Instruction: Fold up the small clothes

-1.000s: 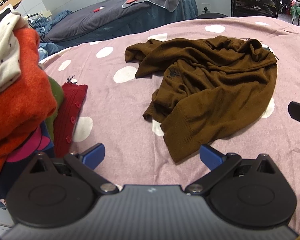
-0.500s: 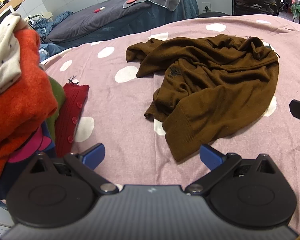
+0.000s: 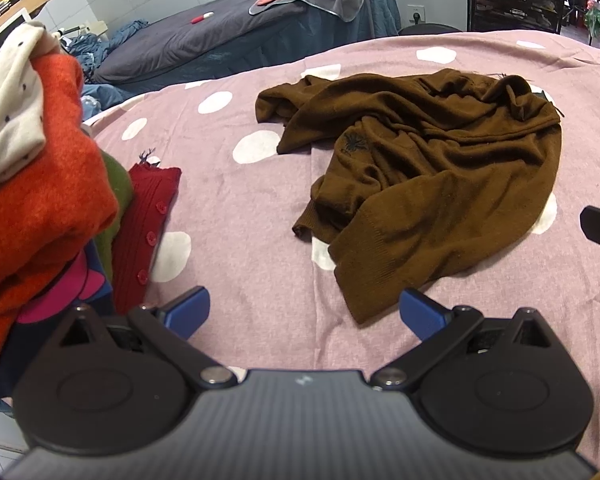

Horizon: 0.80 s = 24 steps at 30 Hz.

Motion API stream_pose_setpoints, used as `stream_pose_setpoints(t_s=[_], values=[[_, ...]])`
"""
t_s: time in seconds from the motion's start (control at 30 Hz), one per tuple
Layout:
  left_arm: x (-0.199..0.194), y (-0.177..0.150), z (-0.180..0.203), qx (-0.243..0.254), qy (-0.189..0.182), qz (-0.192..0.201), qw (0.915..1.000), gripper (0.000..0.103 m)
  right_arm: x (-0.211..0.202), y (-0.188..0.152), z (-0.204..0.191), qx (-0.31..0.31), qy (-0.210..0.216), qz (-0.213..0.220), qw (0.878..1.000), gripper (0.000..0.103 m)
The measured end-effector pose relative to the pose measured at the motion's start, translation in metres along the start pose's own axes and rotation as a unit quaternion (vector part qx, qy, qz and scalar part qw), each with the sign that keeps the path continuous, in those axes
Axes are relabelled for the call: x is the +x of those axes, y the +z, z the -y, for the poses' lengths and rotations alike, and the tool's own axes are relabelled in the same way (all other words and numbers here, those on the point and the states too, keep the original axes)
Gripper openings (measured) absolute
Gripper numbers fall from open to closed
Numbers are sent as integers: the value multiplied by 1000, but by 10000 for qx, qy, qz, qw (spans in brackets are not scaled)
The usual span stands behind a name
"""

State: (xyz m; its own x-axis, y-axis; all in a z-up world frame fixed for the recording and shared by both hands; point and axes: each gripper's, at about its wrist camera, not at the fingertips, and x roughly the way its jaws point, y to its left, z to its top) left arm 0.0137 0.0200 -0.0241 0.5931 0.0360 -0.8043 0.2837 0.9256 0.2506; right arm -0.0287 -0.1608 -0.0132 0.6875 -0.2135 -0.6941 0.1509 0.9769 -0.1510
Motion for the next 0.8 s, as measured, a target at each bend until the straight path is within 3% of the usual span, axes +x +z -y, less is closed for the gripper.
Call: stream_pose_setpoints(t_s=[0.8], values=[[5,0,1,-14,-40,145,9999,103,4,-2,3,-13,-4,-63,10000,103]])
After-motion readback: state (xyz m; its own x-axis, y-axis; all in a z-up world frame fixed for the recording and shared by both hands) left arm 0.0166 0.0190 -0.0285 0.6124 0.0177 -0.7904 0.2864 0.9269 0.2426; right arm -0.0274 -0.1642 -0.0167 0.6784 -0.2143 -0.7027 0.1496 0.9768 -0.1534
